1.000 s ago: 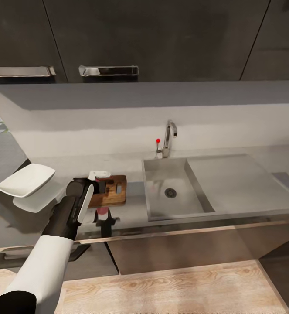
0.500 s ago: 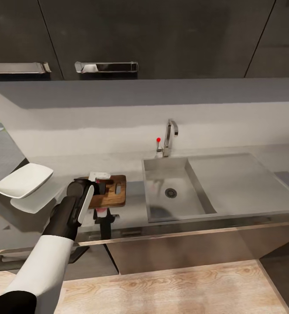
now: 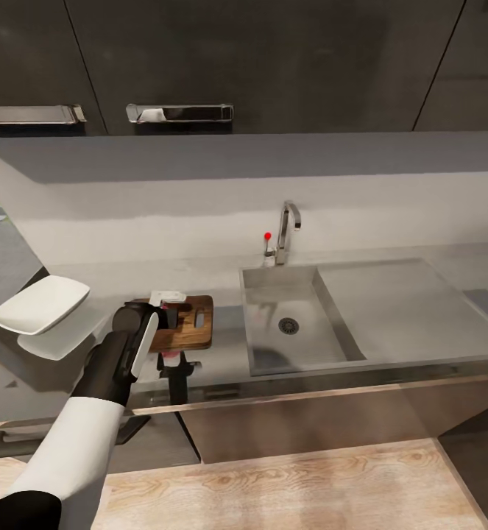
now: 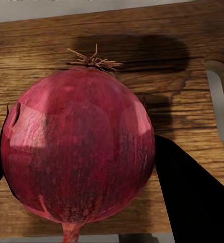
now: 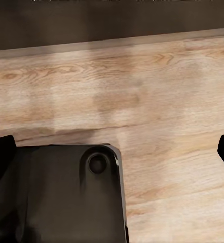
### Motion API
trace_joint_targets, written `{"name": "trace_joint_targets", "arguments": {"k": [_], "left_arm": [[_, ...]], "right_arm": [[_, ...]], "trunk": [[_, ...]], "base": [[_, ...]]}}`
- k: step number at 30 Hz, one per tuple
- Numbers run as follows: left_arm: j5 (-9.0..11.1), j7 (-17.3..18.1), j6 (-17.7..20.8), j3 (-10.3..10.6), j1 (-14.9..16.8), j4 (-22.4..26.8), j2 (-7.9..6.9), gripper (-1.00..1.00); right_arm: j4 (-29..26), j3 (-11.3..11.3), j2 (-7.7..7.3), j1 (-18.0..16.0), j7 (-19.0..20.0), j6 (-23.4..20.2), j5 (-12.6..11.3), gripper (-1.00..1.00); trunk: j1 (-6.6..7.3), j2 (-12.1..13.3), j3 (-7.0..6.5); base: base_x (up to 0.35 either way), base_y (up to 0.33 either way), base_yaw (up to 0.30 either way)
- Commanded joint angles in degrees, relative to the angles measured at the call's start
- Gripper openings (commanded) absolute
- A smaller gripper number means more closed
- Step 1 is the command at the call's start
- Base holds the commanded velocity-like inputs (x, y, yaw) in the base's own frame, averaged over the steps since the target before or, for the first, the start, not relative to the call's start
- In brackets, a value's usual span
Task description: In the kitchen, take the Vidalia onion out of the sink, dice it on the chopping board with the paring knife, put the diced onion into the bowl on the countertop, then place both the paring knife and the chopping board into the sink.
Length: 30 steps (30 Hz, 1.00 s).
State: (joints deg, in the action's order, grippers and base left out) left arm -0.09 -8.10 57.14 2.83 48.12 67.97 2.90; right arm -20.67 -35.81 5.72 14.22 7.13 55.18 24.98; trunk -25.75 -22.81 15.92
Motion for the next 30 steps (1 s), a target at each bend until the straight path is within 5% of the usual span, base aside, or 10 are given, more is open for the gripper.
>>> {"name": "trace_joint_targets", "arguments": {"k": [1,30], "left_arm": [[-0.06,-0.16,0.26,0.07,0.05,0.04,0.0,-1.0],[-0.08,-0.16,0.25,0.07,0.05,-0.83,-0.18,-1.0]], "right_arm": [[-0.16,-0.49,0.08,0.01,0.6,0.05,0.07,1.0],[-0.07,-0.49,-0.01,0.02,0.6,0.02,0.07,1.0]], "trunk": [[-0.04,-0.11,0.1],[-0.04,-0.11,0.1]], "base": [[0.033,0.015,0.0],[0.05,0.036,0.0]]}}
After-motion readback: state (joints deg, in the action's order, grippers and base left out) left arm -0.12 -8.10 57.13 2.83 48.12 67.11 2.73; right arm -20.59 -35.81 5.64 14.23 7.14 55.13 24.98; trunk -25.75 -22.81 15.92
